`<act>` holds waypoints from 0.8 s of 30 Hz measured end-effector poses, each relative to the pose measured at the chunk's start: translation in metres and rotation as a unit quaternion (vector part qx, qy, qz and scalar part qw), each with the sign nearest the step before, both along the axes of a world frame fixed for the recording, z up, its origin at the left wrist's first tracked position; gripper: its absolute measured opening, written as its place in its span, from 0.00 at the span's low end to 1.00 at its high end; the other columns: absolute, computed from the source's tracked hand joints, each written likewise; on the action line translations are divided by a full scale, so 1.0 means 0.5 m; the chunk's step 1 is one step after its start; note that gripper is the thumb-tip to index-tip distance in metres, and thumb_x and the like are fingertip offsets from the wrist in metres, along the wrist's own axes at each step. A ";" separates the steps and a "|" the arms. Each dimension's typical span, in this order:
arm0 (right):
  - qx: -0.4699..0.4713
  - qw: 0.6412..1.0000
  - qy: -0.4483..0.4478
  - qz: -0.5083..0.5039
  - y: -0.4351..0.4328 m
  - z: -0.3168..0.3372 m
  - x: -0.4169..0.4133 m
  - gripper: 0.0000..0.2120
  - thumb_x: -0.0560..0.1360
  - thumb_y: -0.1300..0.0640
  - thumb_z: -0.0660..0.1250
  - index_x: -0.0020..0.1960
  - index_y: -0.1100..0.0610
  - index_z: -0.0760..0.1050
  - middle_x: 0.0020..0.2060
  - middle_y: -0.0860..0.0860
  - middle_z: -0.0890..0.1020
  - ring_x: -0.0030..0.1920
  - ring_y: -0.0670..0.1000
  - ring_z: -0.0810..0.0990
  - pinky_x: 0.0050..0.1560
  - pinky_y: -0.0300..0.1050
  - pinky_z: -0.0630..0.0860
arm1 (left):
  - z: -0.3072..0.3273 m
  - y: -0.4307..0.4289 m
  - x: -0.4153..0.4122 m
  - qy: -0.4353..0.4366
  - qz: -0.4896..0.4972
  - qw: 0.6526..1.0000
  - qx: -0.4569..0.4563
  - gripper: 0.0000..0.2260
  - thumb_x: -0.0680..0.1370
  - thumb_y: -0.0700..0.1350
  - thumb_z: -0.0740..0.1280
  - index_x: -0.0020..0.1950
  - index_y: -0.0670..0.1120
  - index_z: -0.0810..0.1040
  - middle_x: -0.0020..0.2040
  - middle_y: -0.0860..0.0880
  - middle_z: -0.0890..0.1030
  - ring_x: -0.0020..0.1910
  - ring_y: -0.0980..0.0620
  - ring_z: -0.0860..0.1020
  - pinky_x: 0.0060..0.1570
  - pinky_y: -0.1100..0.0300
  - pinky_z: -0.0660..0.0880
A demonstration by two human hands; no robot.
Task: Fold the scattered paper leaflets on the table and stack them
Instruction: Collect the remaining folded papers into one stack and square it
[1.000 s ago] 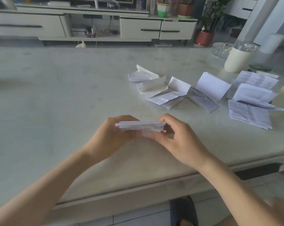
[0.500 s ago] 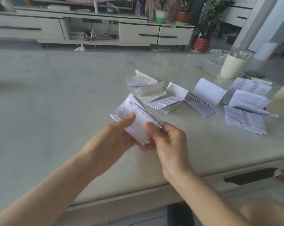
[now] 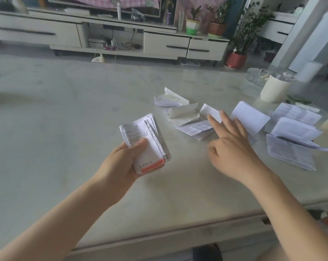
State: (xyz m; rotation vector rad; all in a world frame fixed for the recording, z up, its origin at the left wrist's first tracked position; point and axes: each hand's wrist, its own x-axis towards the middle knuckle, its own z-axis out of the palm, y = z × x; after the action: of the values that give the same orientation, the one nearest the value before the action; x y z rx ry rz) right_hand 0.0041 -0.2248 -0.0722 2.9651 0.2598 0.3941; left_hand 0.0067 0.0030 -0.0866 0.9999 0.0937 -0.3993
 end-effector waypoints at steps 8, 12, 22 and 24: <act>0.218 0.975 0.024 0.029 0.005 0.060 0.000 0.18 0.75 0.68 0.56 0.61 0.60 0.77 0.70 0.50 0.68 0.72 0.50 0.61 0.63 0.29 0.52 | -0.009 -0.002 0.001 -0.015 -0.050 0.999 0.015 0.15 0.71 0.44 0.64 0.57 0.43 0.77 0.51 0.42 0.84 0.46 0.45 0.83 0.43 0.54 0.81; 0.142 0.989 0.034 0.034 0.015 0.078 0.100 0.18 0.78 0.65 0.54 0.58 0.58 0.80 0.74 0.50 0.60 0.75 0.51 0.54 0.68 0.36 0.49 | -0.004 -0.004 0.004 0.000 -0.043 0.999 0.014 0.16 0.71 0.44 0.64 0.57 0.42 0.77 0.50 0.42 0.84 0.44 0.45 0.83 0.43 0.54 0.81; 0.379 0.915 -0.125 0.063 0.026 0.085 0.150 0.06 0.72 0.68 0.67 0.47 0.64 0.82 0.44 0.52 0.82 0.48 0.51 0.79 0.50 0.32 0.69 | 0.044 0.027 0.011 0.021 0.014 0.997 -0.076 0.17 0.68 0.43 0.64 0.55 0.41 0.78 0.55 0.44 0.82 0.50 0.48 0.81 0.57 0.51 0.76; 0.533 0.841 -0.077 0.053 0.041 0.106 0.104 0.05 0.71 0.66 0.70 0.44 0.59 0.82 0.41 0.49 0.83 0.41 0.46 0.80 0.43 0.32 0.74 | 0.059 0.035 0.013 0.004 0.015 0.996 -0.089 0.15 0.68 0.43 0.63 0.53 0.42 0.79 0.54 0.45 0.83 0.46 0.51 0.83 0.53 0.53 0.77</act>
State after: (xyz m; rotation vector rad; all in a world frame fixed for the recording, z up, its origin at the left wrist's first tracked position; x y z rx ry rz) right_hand 0.0559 -0.2045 -0.0190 3.9581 0.2315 1.0965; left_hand 0.0134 0.0205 -0.0569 0.8210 0.0784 -0.3763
